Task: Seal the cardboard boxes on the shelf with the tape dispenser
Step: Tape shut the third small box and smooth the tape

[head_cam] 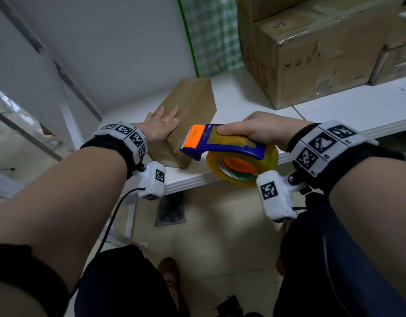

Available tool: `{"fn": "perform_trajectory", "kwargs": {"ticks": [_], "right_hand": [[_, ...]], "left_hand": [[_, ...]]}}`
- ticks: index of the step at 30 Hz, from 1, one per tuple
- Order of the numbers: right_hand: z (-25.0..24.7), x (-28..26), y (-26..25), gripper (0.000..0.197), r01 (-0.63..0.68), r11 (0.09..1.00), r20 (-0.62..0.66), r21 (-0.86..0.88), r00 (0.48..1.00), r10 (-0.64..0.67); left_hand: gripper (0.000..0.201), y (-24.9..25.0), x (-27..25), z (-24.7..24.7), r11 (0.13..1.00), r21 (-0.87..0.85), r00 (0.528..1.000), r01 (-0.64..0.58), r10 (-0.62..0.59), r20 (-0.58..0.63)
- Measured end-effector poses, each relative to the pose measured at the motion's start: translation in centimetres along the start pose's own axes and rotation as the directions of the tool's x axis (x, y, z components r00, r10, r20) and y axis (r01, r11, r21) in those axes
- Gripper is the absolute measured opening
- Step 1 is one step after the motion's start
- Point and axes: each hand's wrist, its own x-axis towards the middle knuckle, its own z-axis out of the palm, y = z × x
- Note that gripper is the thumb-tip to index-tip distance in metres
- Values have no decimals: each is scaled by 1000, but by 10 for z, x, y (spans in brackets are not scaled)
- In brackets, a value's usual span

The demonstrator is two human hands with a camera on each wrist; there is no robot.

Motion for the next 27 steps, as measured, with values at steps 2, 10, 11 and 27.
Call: {"fn": "perform_trajectory", "kwargs": {"ticks": [2,10,11,27], "right_hand": [[0,-1,0,51,-14,1000,17,8,1000,14],[4,-2,1,49,-58,998,25,-21,998,58],[7,0,0,49,-65,997,19,-43,998,66],[38,9,-63,27,-7,948,105,-318,994,43]], "left_hand": [[53,1,-2,0,1000,-3,1000,6,-6,0],[63,2,-2,-3,997,-78,999,18,-15,42],[67,0,-1,-4,992,-121,998,26,-19,58],[94,-13,7,-5,998,-55,994,-18,24,106]]}}
